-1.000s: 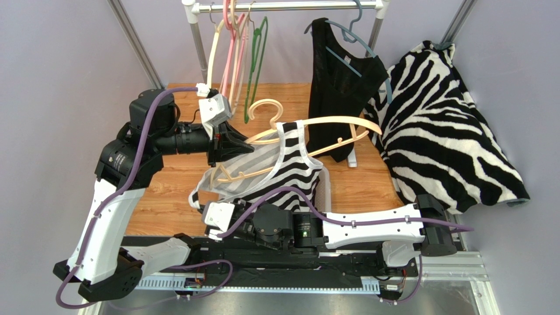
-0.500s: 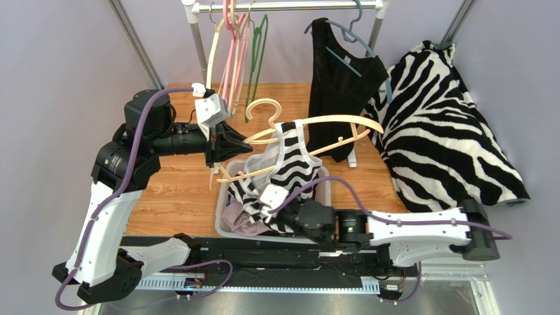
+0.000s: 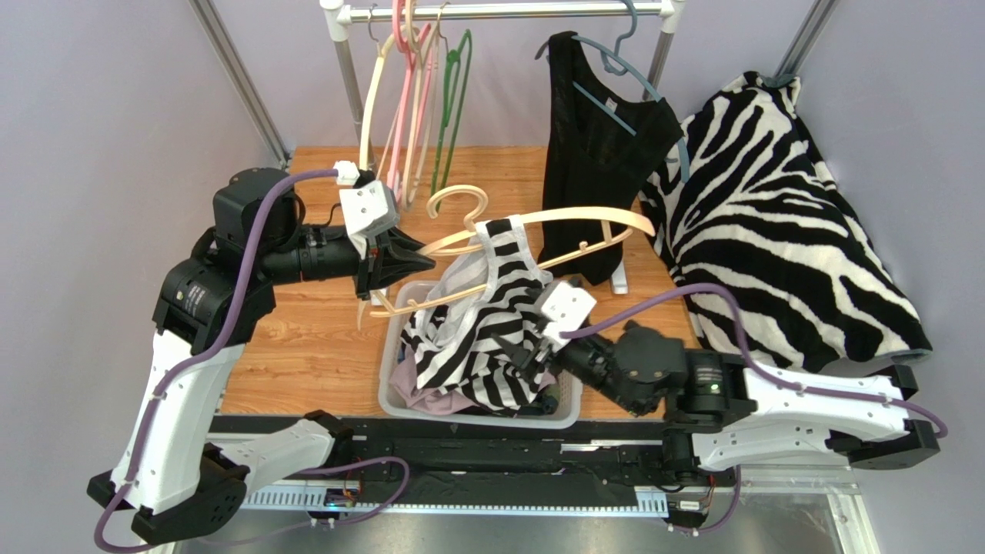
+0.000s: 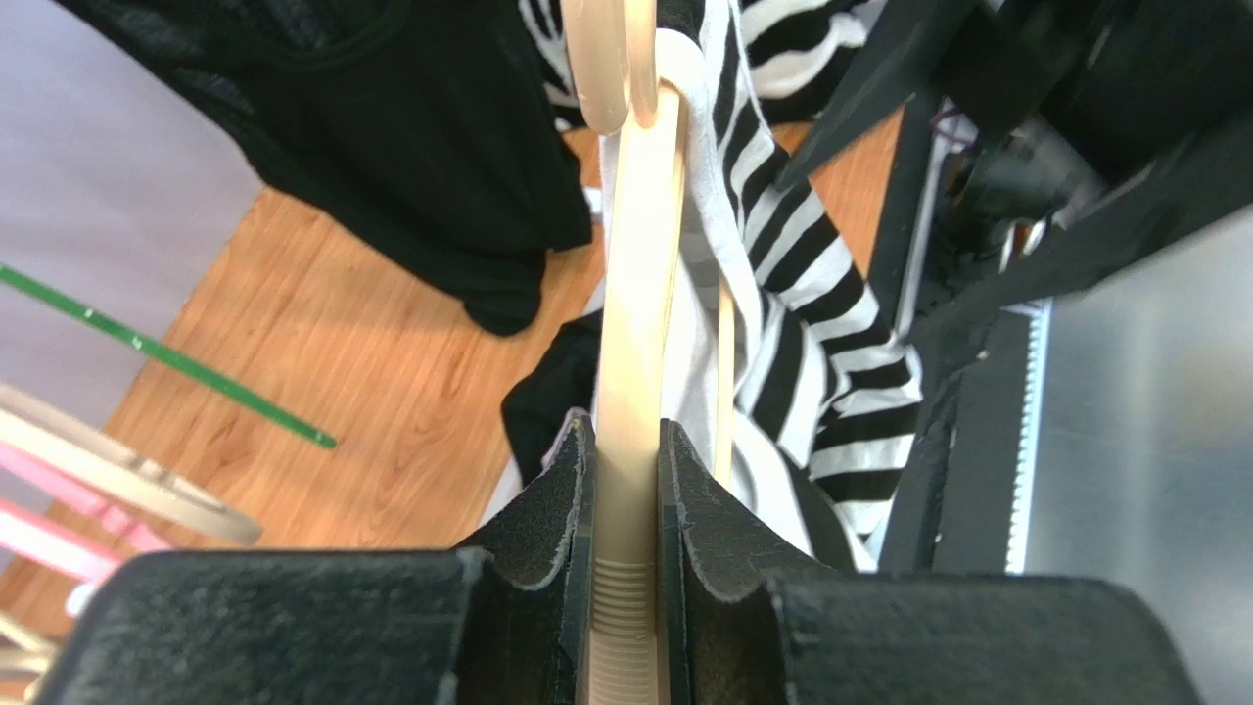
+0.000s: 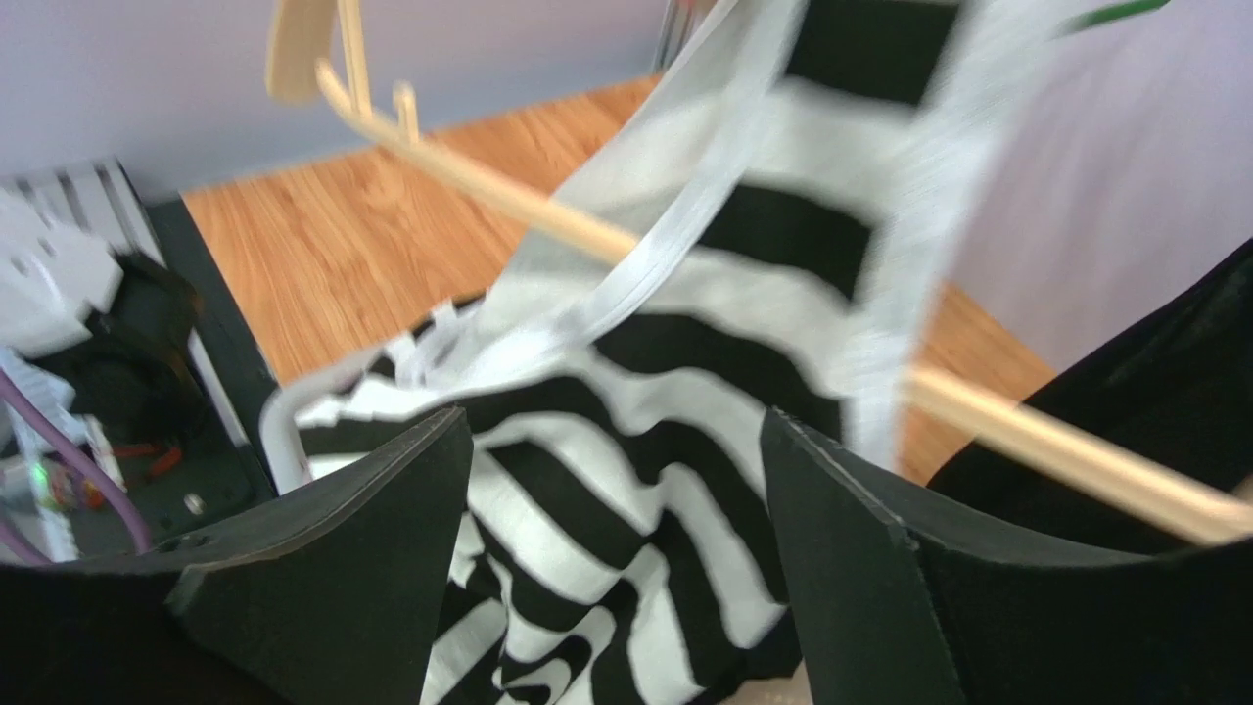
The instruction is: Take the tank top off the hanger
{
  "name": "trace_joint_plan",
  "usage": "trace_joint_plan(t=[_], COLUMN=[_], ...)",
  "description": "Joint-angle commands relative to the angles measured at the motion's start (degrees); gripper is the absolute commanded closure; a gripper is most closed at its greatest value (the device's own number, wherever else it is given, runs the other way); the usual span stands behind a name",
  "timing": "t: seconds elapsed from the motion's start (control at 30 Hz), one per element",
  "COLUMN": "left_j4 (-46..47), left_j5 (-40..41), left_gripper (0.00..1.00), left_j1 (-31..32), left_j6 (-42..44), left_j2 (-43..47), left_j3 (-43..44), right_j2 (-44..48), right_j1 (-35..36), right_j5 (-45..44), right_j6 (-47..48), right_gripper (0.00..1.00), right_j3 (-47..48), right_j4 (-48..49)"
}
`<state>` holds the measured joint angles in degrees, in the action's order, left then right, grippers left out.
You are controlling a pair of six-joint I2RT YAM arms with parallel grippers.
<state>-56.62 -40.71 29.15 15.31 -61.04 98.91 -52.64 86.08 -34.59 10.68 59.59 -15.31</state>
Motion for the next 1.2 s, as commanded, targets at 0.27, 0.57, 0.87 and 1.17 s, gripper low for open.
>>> trace_joint_plan(t=[0.27,0.57,0.87,1.17], left_j4=[-2.8,-3.2,-3.3,-3.1], left_j5=[6.3,4.7,3.7,4.0], left_gripper=[0.97,0.97,0.96,0.96], left_j1=[0.3,0.3,0.3,0.3], left_j6=[10.6,9.0,8.0,8.3], left_j2=[2.7,2.6,2.7,2.8], left_j3=[-2.6,-1.4,-0.8,-1.4], right_j2=[0.4,-0.8,-5.6,-3.8], right_j1=[-0.7,-9.3,-11.6,-11.8], right_j5=[-6.2,1.1,4.3,5.8], right_j6=[7.7,3.7,2.5,-0.2], right_gripper=[0.23,0.25,0.34,0.85], right_j3=[8.2,6.6,5.8,4.9], right_j4=[5.5,9.2,11.9,12.5])
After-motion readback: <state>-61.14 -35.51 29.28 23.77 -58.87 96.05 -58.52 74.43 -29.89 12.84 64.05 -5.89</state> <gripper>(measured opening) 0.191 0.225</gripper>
